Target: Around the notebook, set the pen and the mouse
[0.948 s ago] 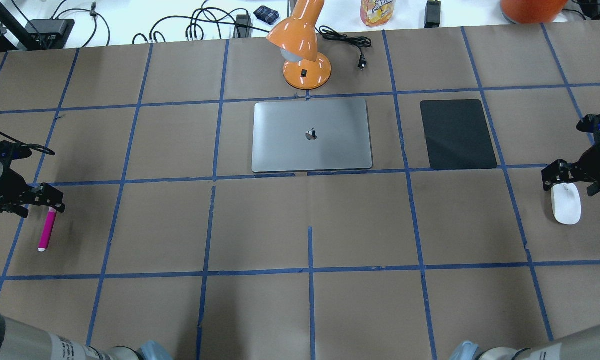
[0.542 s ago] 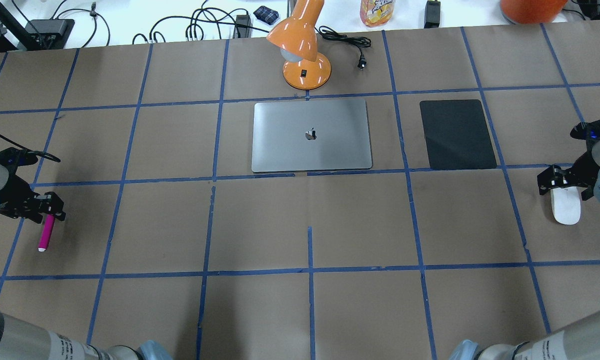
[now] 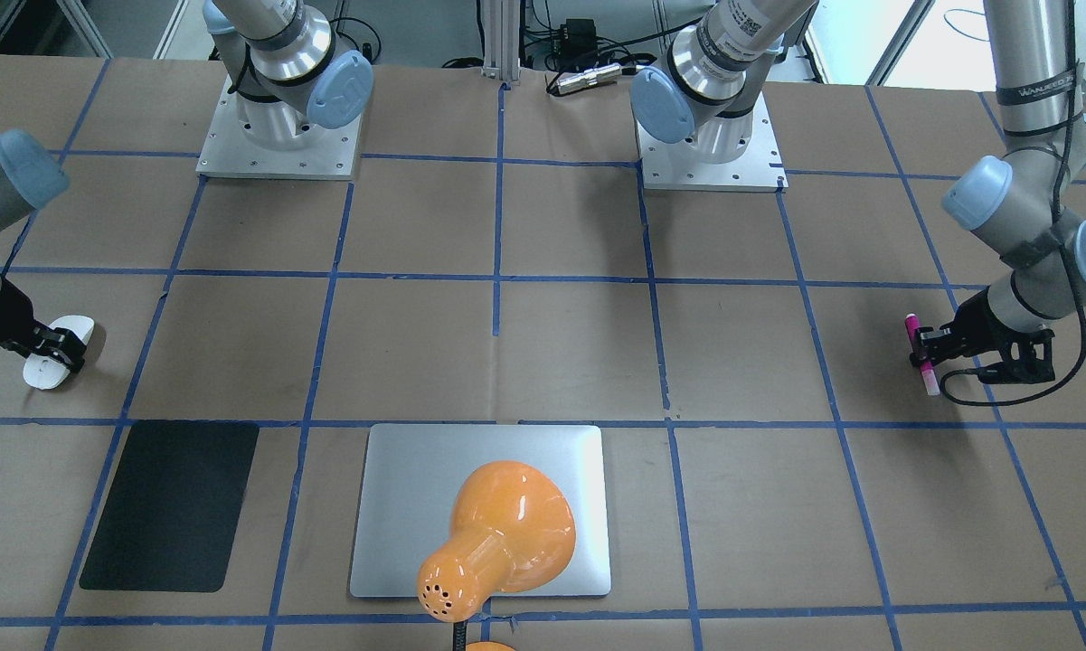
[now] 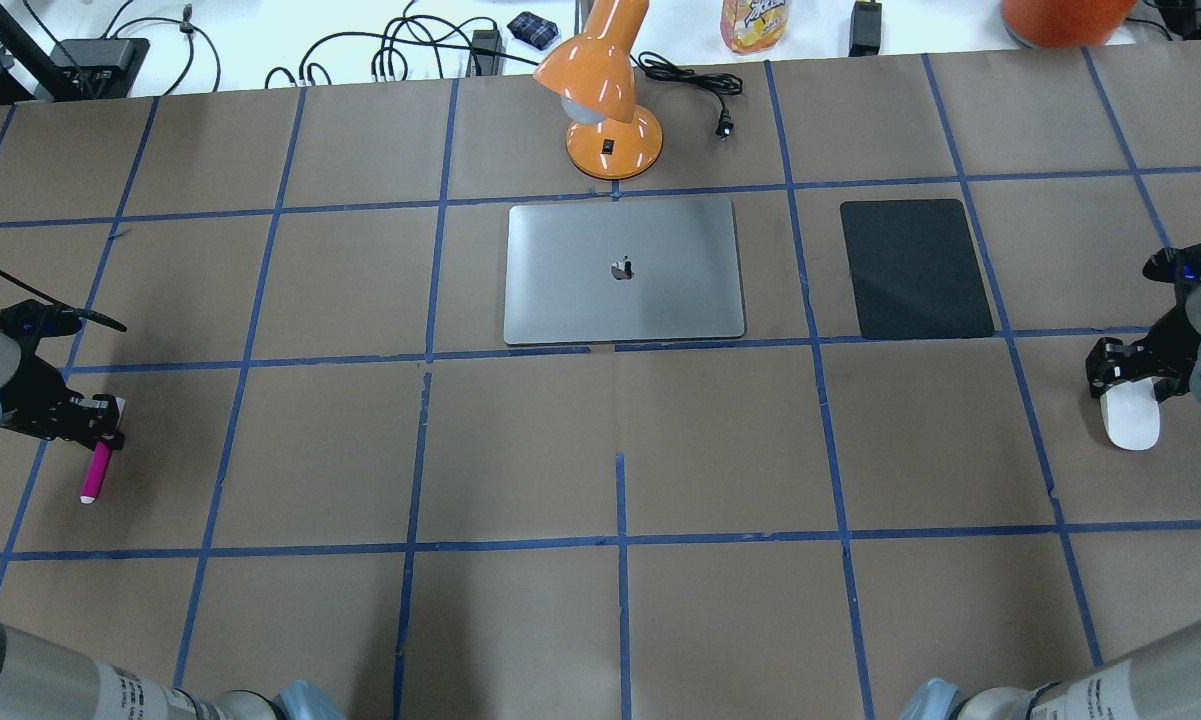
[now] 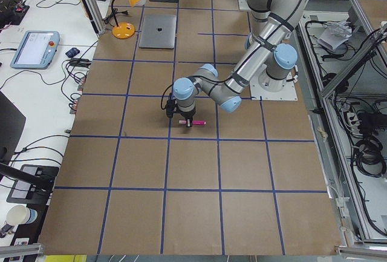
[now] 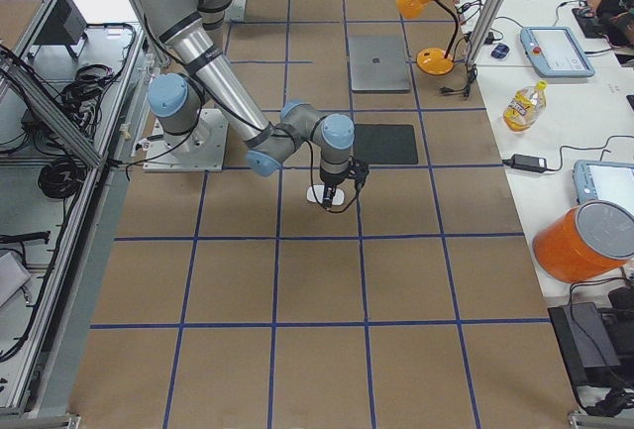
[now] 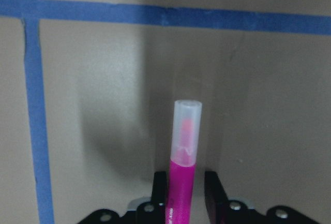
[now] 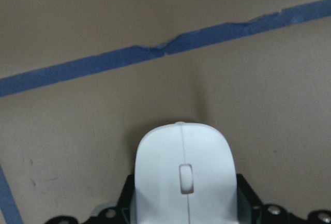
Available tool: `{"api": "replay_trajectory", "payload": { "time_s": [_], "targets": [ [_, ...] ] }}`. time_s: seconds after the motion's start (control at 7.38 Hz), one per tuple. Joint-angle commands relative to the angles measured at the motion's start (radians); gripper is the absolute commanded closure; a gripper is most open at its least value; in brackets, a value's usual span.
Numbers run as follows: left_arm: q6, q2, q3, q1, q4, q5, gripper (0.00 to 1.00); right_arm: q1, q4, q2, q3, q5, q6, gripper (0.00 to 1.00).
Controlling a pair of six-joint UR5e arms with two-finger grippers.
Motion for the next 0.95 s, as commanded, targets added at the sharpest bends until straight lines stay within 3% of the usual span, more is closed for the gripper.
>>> {"api": "replay_trajectory", "payload": {
  "time_s": [0.0,0.14,0.41,0.68,0.81],
  "targets": [
    [0.001,0.017,0.01,-0.001,-0.011,0.006,1.0,0.004,0.008,-0.018,-0.024,0.004,0.01,0.55],
    [0.001,0.022,0.012,-0.003,-0.014,0.008,1.0,0.02,0.024,-0.018,-0.079,0.016,0.01,0.55],
    [-0.046,0.081,0.009,-0.027,-0.055,0.034,1.0,0.168,0.211,0.015,-0.272,0.023,0.019,0.54],
    [-0.182,0.161,0.001,-0.136,-0.149,0.04,1.0,0.326,0.245,0.099,-0.39,0.039,0.045,0.54],
    [-0.324,0.196,0.0,-0.191,-0.219,0.038,1.0,0.381,0.241,0.142,-0.429,0.076,0.17,0.54]
  ]
}}
